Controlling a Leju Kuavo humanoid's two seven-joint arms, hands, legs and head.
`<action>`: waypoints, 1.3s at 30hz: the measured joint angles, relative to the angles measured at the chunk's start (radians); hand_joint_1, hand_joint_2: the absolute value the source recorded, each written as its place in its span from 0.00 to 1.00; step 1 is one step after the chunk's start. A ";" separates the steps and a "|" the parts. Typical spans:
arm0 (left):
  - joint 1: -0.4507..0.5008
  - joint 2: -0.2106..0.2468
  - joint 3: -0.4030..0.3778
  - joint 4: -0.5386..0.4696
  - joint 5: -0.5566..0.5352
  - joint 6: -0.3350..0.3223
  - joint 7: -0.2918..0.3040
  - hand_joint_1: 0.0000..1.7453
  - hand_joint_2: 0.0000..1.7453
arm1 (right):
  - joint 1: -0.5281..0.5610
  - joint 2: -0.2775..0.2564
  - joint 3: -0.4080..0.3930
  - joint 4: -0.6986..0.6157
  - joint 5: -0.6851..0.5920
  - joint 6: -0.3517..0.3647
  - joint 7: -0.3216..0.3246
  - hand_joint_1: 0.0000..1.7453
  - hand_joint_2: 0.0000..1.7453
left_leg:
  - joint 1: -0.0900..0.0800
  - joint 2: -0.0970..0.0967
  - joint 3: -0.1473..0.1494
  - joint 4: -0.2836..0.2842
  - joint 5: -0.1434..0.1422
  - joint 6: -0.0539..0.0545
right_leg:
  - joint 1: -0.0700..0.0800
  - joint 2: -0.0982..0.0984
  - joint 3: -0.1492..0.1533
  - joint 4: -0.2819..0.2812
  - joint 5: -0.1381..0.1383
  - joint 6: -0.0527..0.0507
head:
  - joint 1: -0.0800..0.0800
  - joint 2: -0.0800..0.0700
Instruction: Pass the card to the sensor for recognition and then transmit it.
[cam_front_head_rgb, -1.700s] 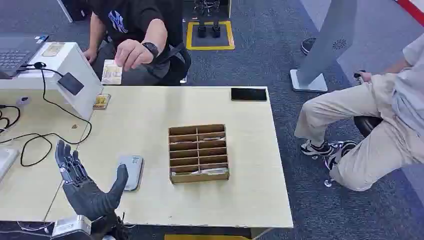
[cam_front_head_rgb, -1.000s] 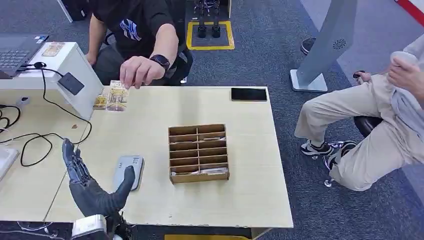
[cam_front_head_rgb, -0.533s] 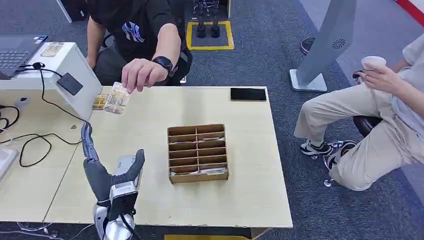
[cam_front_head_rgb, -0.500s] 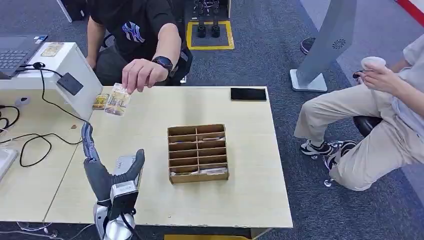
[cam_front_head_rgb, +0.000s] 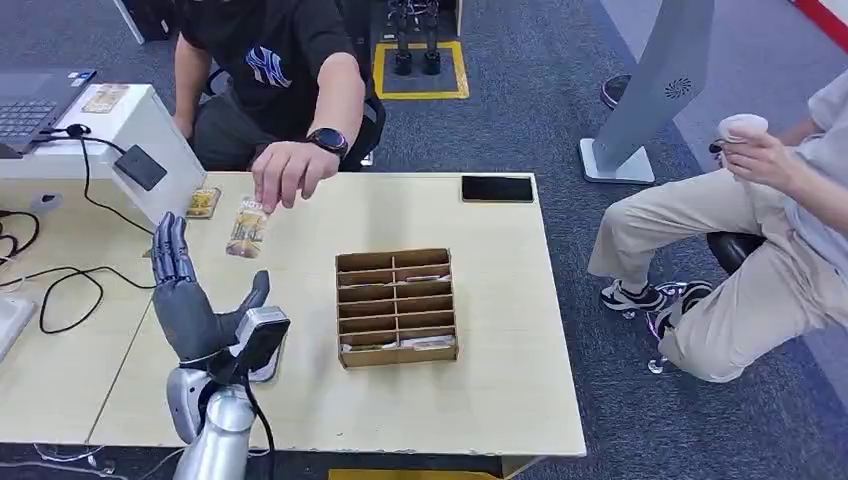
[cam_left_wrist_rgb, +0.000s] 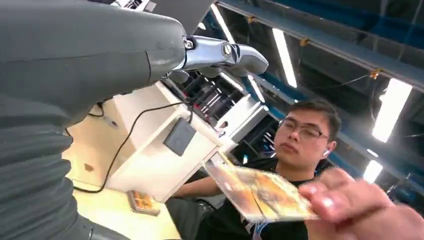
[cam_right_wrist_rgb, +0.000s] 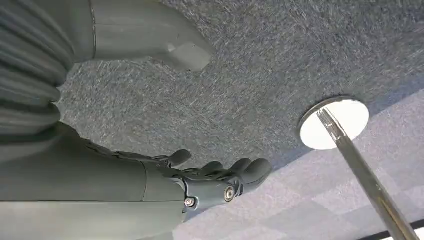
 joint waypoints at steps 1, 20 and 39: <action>-0.003 0.000 0.003 0.005 0.000 0.000 0.004 0.00 1.00 | -0.001 0.000 0.000 0.001 0.000 0.000 0.000 0.00 1.00 | 0.000 0.000 0.000 0.000 0.000 0.000 | 0.000 0.000 0.000 0.000 0.000 0.000 | 0.000 0.000; -0.013 -0.002 0.051 -0.084 -0.180 0.000 0.011 1.00 1.00 | -0.004 0.008 0.003 -0.060 0.010 0.000 0.000 0.00 1.00 | 0.000 0.000 0.000 0.000 0.000 0.000 | 0.000 0.000 0.000 0.000 0.000 0.000 | 0.000 0.000; -0.014 -0.003 0.077 -0.144 -0.177 0.000 -0.021 1.00 1.00 | -0.004 0.009 0.003 -0.063 0.019 0.000 0.000 0.00 1.00 | 0.000 0.000 0.000 0.000 0.000 0.000 | 0.000 0.000 0.000 0.000 0.000 0.000 | 0.000 0.000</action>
